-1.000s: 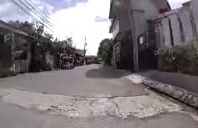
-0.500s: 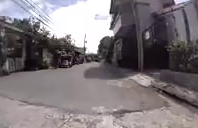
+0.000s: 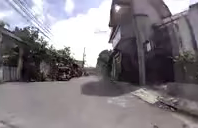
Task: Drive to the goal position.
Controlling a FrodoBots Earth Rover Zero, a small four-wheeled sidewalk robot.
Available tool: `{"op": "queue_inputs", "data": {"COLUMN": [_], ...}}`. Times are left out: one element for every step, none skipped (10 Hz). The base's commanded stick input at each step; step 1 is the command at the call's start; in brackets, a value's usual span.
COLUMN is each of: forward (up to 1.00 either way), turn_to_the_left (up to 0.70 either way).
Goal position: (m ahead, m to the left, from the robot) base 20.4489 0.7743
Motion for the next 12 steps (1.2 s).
{"op": "queue_inputs", "data": {"forward": [0.85,0.85,0.85,0.85,0.85,0.85,0.85,0.85,0.85,0.85,0.85,0.85], "turn_to_the_left": [0.00,0.00,0.00,0.00,0.00,0.00,0.00,0.00,0.00,0.00,0.00,0.00]}}
